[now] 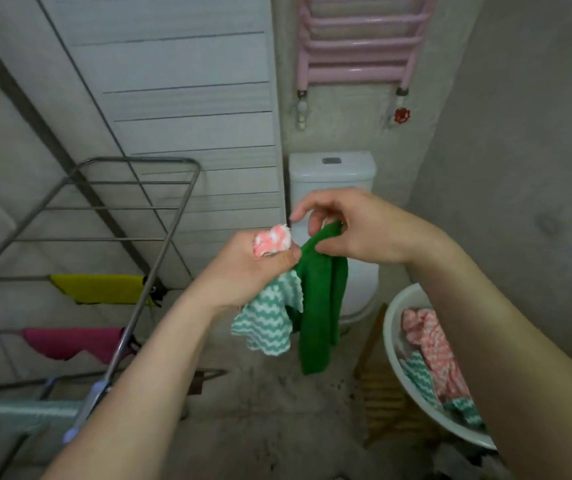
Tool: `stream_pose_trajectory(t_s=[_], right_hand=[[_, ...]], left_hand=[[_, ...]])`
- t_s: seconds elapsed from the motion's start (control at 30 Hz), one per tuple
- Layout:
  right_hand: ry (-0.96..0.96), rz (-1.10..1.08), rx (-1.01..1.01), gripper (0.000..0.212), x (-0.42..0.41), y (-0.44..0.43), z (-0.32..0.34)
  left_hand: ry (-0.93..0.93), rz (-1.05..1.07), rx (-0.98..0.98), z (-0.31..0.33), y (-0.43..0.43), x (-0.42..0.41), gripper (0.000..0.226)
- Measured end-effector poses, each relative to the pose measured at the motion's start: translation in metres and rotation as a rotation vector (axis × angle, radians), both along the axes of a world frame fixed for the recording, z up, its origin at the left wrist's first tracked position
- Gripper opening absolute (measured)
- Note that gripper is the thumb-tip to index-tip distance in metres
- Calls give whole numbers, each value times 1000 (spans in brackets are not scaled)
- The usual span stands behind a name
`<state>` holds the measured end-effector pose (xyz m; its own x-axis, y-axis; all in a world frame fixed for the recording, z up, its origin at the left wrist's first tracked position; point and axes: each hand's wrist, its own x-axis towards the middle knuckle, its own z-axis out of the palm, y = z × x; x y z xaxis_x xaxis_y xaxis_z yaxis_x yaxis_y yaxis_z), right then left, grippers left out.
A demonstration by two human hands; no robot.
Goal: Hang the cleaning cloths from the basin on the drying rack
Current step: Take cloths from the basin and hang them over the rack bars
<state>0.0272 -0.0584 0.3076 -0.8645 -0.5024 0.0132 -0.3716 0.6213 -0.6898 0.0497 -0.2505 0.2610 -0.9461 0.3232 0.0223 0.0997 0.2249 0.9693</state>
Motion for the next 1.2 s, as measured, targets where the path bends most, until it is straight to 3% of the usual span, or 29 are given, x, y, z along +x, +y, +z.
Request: stream_pose_trajectory(t_s=[0.07, 0.17, 0.2, 0.27, 0.4, 0.57, 0.63, 0.73, 0.8, 0.9, 1.0, 1.1, 1.2], right_hand=[[173, -5, 320, 33, 3, -25, -3], [257, -7, 382, 16, 12, -51, -11], [288, 4, 350, 12, 16, -63, -14], [346, -8, 277, 10, 21, -78, -15], [330, -149, 5, 7, 23, -100, -11], [320, -378, -332, 5, 9, -114, -9], [261, -419, -383, 6, -2, -118, -13], [129, -420, -453, 16, -16, -121, -13], [-15, -361, -426, 12, -22, -115, -8], [-249, -120, -264, 7, -36, -103, 1], [-170, -33, -48, 4, -60, -105, 3], [-156, -53, -205, 9, -89, -120, 1], [-290, 82, -465, 12, -123, -143, 13]], left_hand=[[-21, -11, -73, -3, -18, 9, 30], [-16, 8, -167, -12, -36, 17, 25], [-29, 20, -169, -15, -50, 22, 18], [-59, 31, -232, -22, -71, 30, 23], [26, 207, -539, -50, -109, 52, 32], [5, 348, -582, -68, -150, 67, 17], [53, 400, -553, -62, -161, 65, 12], [96, 562, -284, -37, -176, 51, 30], [153, 653, -152, -16, -186, 36, 30], [265, 775, -179, 9, -196, 12, 24], [353, 828, -282, 24, -206, -13, 21], [407, 894, -332, 39, -218, -37, 18], [377, 1035, -173, 53, -234, -68, 21]])
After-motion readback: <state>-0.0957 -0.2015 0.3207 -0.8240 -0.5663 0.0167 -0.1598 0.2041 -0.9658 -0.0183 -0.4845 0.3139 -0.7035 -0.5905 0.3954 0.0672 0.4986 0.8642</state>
